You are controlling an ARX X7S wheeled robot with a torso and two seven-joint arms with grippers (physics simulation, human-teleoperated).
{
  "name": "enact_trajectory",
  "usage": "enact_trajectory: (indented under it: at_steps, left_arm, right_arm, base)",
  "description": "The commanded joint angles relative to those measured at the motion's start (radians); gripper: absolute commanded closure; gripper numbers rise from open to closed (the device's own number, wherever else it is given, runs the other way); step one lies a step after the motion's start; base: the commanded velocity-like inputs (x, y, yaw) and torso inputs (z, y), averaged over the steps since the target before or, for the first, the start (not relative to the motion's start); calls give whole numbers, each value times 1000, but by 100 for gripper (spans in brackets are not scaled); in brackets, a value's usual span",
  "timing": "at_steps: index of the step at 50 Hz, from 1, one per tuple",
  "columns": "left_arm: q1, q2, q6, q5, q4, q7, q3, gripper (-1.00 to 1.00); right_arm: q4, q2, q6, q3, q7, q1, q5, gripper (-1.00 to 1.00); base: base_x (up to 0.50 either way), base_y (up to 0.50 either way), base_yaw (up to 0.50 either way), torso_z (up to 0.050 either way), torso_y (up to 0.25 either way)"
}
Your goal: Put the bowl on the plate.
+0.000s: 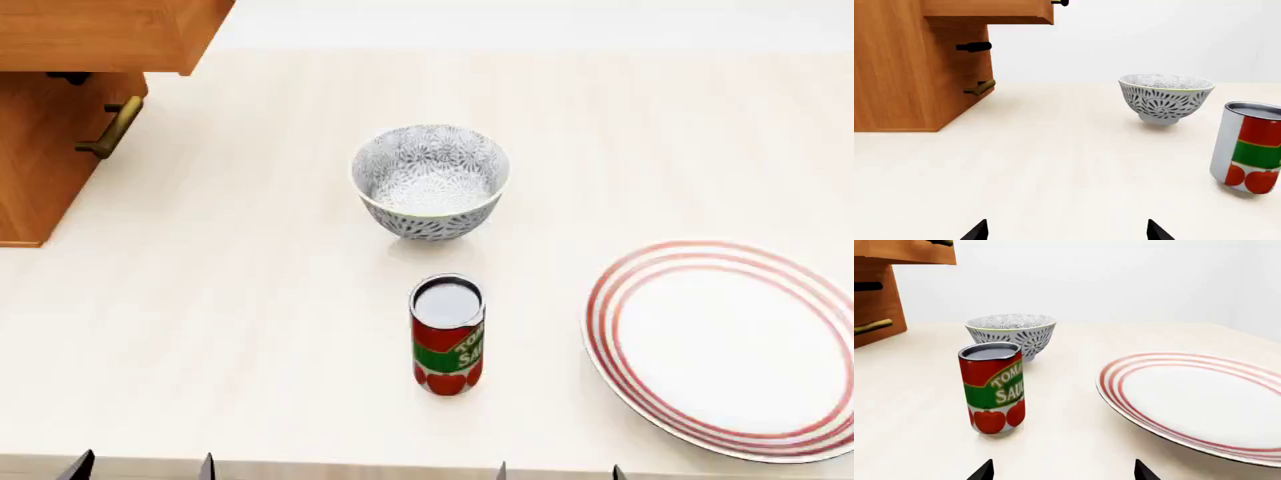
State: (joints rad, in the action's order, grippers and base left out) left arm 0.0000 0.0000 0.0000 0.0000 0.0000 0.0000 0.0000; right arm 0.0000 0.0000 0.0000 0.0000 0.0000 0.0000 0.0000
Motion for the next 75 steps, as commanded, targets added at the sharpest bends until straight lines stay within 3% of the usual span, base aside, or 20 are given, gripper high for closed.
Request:
enact_trajectory:
  at_steps: [1,8,11,21,34,42,59,75]
  left_arm:
    - [1,-20,39,-8,-13,-24,11,-100]
    - [-5,-47,20,-9,-25,-71,17,-100]
    - [-18,-20,28,14,-53,-57,-19,-100]
    - [-1,-50,-20,-23,34,-103,-8,-100]
    - [70,-82,-171,-102,373,-123,-24,-100]
    - [100,-100,-209,-123,515,-145,-33,-100]
    - [117,-129,-227,-160,598,-174,-45,-100]
    - [120,-145,-236,-176,616,-190,-34,-100]
  right_arm:
    - [-7,16,13,-14,25,2,15,-100]
    - [-8,39,29,-46,59,9,19,-100]
    - [-1,16,26,-17,42,8,-13,-100]
    - [-127,50,101,-49,68,-15,17,-100]
    - [-559,83,279,-53,110,-66,42,-100]
    - [-716,102,340,-62,127,-73,41,-100]
    - [-784,137,361,-71,158,-73,32,-100]
    - [-784,155,351,-74,170,-75,51,-100]
  base:
    - [0,0,0,0,0]
    - [0,0,0,0,0]
    - [0,0,0,0,0]
    - [0,0,0,0,0]
    - [0,0,0,0,0]
    - [0,0,0,0,0]
    - [0,0,0,0,0]
    - [489,0,0,0,0]
